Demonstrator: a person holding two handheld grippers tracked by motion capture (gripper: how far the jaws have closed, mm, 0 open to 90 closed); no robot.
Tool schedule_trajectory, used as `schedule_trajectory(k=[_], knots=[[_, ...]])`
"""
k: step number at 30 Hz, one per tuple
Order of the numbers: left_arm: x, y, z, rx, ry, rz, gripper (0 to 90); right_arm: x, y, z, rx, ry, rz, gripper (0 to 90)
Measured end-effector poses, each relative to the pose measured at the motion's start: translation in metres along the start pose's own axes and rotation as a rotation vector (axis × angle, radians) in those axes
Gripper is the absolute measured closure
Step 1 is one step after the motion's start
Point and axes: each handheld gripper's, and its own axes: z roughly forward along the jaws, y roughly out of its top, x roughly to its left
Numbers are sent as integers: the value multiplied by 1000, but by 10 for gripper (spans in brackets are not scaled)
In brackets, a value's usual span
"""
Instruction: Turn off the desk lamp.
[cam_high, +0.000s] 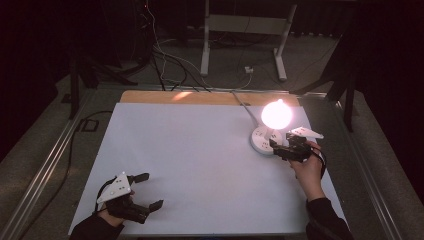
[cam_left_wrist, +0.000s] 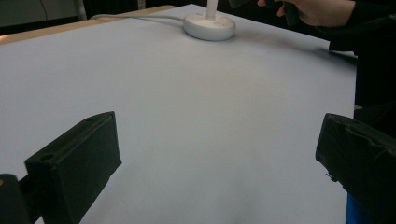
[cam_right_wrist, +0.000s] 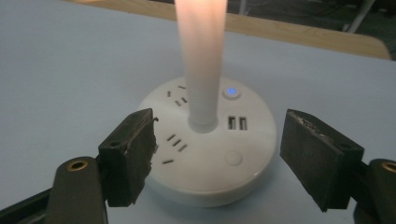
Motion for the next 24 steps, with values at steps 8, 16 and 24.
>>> schedule_trajectory(k=[8,16,24], knots=[[1,0,0,1,-3,-11,5,-7,0,2,16,-77,-16,539],[0,0,-1,-2,-4,-9,5,-18,2,4,46,-60,41,866],[0,0,0,-3,-4,-10,5,-17,-1,10,70,-47,43,885]])
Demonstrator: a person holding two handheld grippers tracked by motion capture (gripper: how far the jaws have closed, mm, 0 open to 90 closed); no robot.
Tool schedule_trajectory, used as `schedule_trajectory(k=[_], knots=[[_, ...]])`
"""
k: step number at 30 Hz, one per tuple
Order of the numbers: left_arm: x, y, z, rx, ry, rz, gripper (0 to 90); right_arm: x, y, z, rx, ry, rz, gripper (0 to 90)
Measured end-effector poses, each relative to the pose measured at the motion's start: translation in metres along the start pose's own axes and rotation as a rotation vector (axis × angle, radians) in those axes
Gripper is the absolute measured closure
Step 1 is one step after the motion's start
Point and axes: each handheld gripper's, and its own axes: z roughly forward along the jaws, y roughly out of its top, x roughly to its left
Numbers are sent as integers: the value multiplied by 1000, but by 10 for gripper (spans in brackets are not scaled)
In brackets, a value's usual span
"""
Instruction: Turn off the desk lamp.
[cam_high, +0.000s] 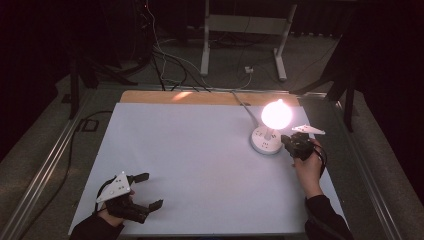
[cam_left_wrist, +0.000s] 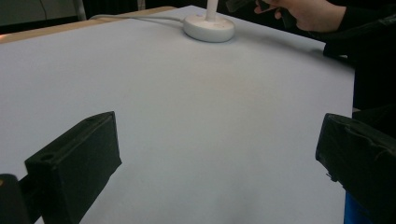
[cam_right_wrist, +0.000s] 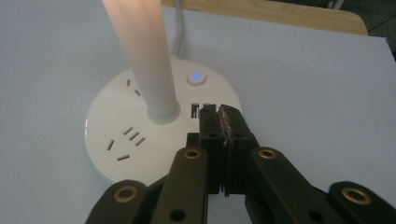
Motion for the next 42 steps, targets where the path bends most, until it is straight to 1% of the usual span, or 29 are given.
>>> schedule_trajectory(k=[3,6,13,19,25,30,33,35,37,39,41,42], knots=[[0,0,0,3,1,1,5,2,-1,3,-1,11,5,891],[0,0,0,0,1,-1,5,3,-1,5,-1,11,2,891],[0,0,0,2,4,2,5,5,-4,14,18,20,6,892],[0,0,0,2,3,3,5,4,-5,15,24,29,18,892],[0,0,0,2,4,3,5,4,-6,15,26,25,20,892],[0,0,0,1,1,2,5,6,-7,15,26,17,-1,897],[0,0,0,-1,3,3,5,7,-7,15,22,7,-6,897],[0,0,0,-1,3,1,5,8,-7,13,6,13,2,896],[0,0,0,0,4,2,5,8,-3,9,-7,16,-5,896],[1,0,0,-1,3,0,5,6,1,3,-29,18,8,896],[1,0,1,-1,4,-3,5,5,3,1,-33,20,15,896],[0,0,0,1,3,1,5,5,4,-3,-48,16,19,896]])
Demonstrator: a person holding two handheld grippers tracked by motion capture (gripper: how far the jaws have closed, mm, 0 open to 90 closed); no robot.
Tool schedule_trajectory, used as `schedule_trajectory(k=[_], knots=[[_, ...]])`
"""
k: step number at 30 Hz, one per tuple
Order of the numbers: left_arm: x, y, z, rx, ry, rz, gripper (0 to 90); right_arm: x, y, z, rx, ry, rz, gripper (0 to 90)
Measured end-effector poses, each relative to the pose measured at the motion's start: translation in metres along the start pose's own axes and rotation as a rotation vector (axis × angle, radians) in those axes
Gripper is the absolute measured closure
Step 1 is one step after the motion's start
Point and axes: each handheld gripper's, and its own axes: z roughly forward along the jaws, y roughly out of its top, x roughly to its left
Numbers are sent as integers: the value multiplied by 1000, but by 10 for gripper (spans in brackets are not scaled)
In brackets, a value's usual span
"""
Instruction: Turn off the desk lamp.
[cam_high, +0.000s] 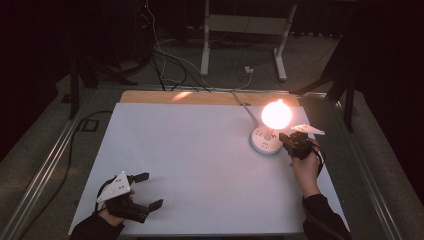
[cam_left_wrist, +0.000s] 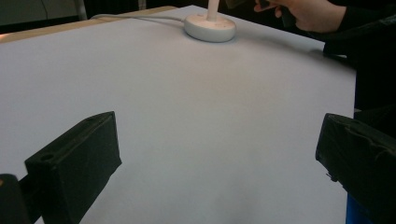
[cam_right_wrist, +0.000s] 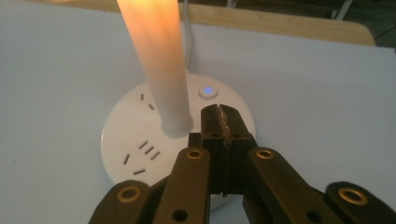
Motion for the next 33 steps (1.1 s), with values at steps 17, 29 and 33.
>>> schedule_trajectory(k=[17,29,33], knots=[[-1,0,0,3,2,4,5,1,-7,6,12,-6,5,895],[0,0,0,2,0,2,5,1,-15,16,50,-13,-4,894],[0,0,0,-1,-1,-1,5,1,-15,16,53,-15,-5,894]])
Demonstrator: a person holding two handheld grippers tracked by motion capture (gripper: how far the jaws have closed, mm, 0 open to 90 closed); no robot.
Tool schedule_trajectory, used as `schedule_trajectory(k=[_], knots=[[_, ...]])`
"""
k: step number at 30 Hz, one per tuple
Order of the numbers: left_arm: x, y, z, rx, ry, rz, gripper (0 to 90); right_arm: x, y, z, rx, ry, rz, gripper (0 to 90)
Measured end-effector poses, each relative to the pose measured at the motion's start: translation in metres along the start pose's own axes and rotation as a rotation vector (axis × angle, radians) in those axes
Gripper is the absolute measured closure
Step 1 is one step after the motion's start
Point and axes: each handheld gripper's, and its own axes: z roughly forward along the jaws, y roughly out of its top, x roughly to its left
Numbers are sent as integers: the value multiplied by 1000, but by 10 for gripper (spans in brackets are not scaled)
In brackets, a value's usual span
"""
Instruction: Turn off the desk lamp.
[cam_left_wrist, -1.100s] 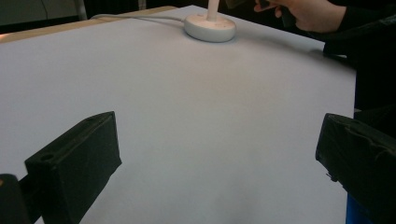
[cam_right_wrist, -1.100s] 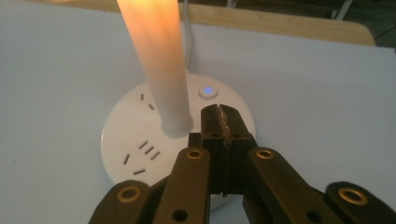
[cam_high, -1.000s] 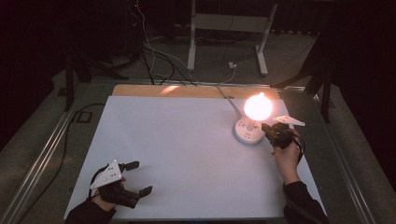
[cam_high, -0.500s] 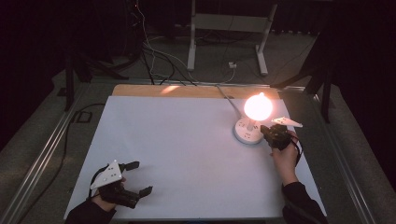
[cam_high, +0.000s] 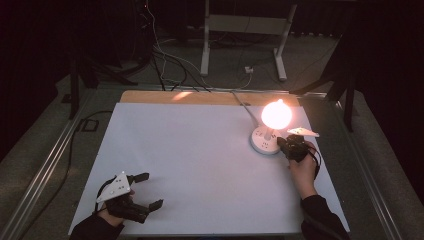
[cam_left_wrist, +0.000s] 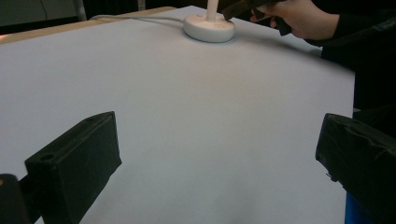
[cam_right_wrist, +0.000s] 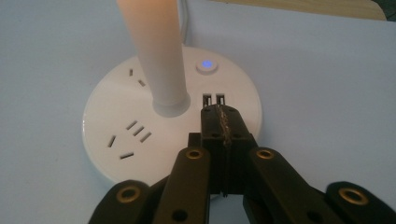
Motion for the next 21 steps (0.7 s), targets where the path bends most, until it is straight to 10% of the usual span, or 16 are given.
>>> schedule_trajectory(k=[21], knots=[[0,0,0,3,-1,5,5,-1,14,-24,-83,-5,11,895]])
